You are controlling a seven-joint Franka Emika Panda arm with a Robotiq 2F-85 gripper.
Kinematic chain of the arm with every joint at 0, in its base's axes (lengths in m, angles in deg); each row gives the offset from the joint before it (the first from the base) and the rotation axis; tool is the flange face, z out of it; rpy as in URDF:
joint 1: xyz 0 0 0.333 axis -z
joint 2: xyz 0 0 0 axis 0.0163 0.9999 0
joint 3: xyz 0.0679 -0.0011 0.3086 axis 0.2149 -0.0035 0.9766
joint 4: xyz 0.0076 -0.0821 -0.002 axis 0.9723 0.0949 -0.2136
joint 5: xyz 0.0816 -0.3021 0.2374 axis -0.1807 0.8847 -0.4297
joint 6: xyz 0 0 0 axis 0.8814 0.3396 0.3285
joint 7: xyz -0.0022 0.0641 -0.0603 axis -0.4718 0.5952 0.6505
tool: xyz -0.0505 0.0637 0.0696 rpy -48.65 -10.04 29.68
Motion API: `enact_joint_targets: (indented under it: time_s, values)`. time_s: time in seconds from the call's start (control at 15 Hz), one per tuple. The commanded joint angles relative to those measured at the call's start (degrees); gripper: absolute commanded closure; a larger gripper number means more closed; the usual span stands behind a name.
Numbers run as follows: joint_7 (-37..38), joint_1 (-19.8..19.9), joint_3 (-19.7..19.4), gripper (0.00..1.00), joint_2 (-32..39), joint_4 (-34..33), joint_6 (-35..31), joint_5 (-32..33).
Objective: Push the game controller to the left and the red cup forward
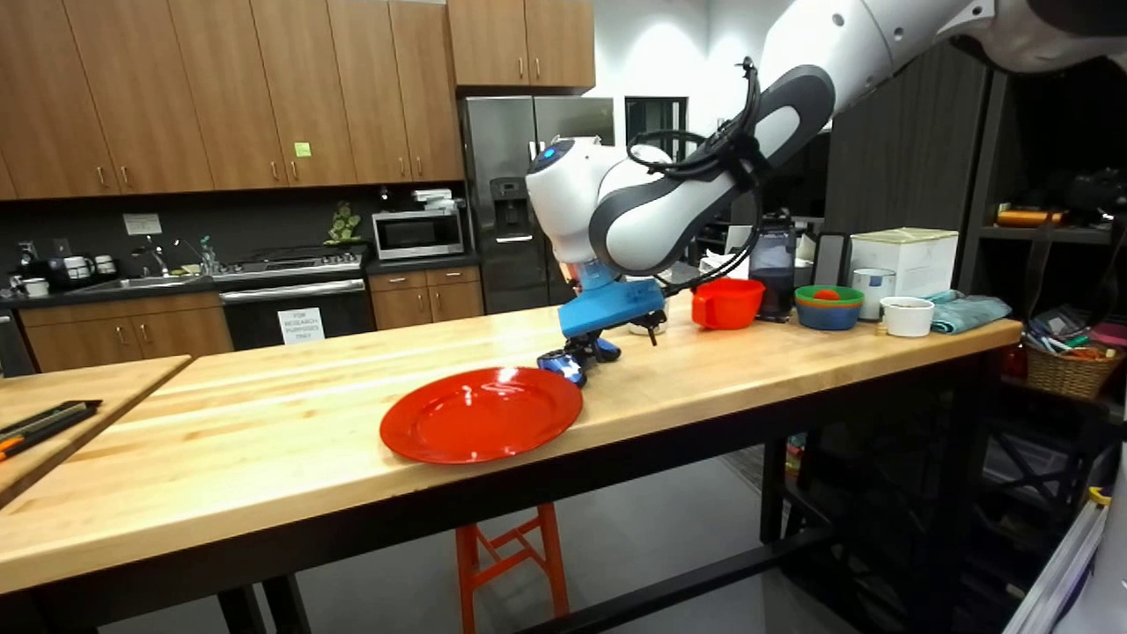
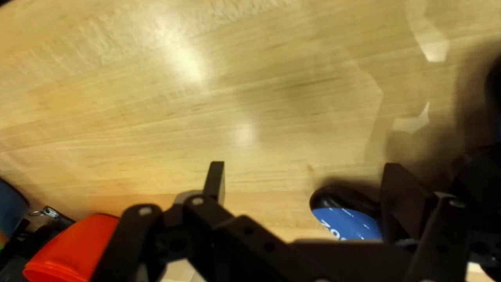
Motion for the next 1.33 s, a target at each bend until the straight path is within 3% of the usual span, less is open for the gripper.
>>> enact_joint_targets:
  time_s: [0.0, 0.33, 0.73, 1.27]
  values:
    - [6.23, -1.33, -1.94, 0.0, 3.16, -2.85, -0.3, 4.96]
    - [12.99, -1.96, -2.68, 0.0, 6.65, -5.65, -0.55, 10.19]
    - [10.1, -0.61, -3.65, 0.0, 3.22, -3.68, 1.57, 10.45]
    - [10.56, -0.88, -3.71, 0.0, 5.06, -5.27, 1.28, 9.54]
